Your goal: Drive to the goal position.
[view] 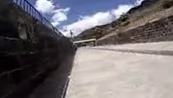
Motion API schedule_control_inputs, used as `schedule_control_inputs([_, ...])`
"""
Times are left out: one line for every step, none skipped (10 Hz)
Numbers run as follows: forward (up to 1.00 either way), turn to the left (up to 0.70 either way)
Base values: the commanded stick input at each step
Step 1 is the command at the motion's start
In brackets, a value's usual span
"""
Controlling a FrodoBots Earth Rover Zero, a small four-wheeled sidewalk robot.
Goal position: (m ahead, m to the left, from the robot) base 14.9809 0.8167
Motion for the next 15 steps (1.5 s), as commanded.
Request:
schedule_control_inputs([1.00,-0.01])
schedule_control_inputs([1.00,-0.01])
schedule_control_inputs([1.00,-0.01])
schedule_control_inputs([1.00,-0.01])
schedule_control_inputs([1.00,-0.01])
schedule_control_inputs([1.00,-0.01])
schedule_control_inputs([1.00,-0.01])
schedule_control_inputs([1.00,-0.01])
schedule_control_inputs([1.00,-0.01])
schedule_control_inputs([1.00,-0.01])
schedule_control_inputs([1.00,-0.01])
schedule_control_inputs([1.00,0.15])
schedule_control_inputs([1.00,0.31])
schedule_control_inputs([1.00,0.30])
schedule_control_inputs([1.00,0.12])
